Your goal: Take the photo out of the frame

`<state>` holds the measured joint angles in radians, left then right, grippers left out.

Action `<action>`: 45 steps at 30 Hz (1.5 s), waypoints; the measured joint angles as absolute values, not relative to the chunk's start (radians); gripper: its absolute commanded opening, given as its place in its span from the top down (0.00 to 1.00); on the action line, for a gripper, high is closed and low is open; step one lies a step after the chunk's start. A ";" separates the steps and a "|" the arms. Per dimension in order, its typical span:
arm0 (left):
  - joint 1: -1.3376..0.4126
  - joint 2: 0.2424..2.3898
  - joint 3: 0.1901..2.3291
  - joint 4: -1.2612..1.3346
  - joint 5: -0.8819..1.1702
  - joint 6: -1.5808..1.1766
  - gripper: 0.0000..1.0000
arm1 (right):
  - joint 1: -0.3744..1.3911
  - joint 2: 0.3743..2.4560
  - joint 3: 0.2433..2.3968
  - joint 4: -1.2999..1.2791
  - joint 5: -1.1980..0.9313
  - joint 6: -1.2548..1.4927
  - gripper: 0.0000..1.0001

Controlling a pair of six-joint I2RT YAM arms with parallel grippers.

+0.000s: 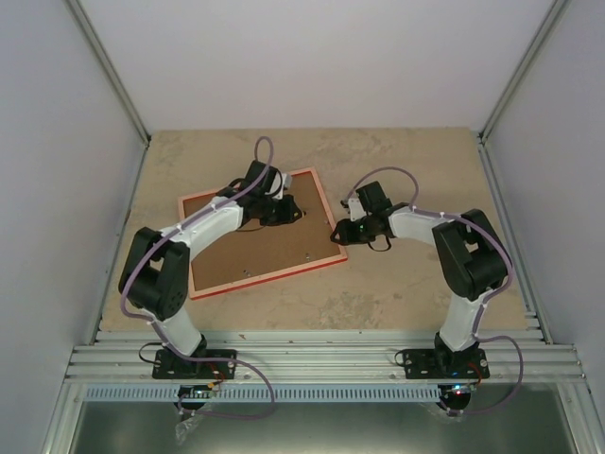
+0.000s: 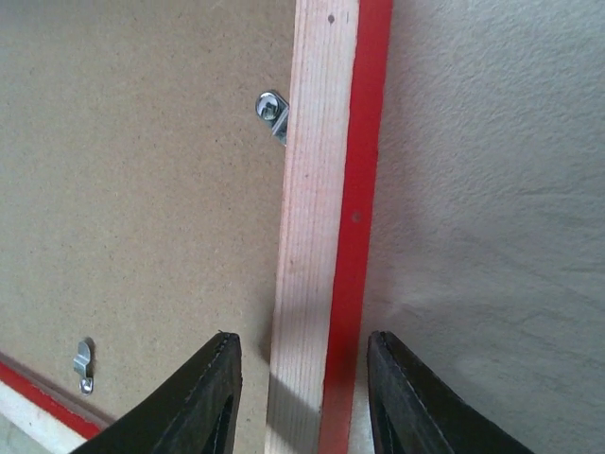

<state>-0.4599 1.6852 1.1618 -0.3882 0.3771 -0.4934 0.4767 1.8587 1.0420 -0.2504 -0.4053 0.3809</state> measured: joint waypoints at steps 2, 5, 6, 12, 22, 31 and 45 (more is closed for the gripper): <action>-0.465 1.703 1.172 -0.386 0.377 -0.493 1.00 | 0.477 1.864 1.044 -0.241 -0.403 0.381 0.65; -0.472 1.733 1.189 -0.381 0.377 -0.491 1.00 | 0.477 1.869 1.044 -0.232 -0.404 0.377 0.71; -0.474 1.744 1.195 -0.381 0.377 -0.491 1.00 | 0.477 1.871 1.044 -0.228 -0.404 0.375 0.73; -0.483 1.778 1.206 -0.377 0.379 -0.491 1.00 | 0.477 1.874 1.044 -0.222 -0.399 0.368 0.84; -0.501 1.816 1.225 -0.366 0.384 -0.491 1.00 | 0.479 1.874 1.044 -0.213 -0.391 0.363 0.87; -0.505 1.838 1.238 -0.361 0.384 -0.491 1.00 | 0.480 1.874 1.044 -0.212 -0.391 0.362 0.87; -0.516 1.871 1.258 -0.363 0.379 -0.480 1.00 | 0.481 1.874 1.044 -0.212 -0.390 0.363 0.87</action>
<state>-0.5163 1.8713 1.2579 -0.3630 0.3794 -0.4805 0.4812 1.8740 1.0439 -0.2119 -0.3901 0.3626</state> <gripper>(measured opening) 0.139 0.191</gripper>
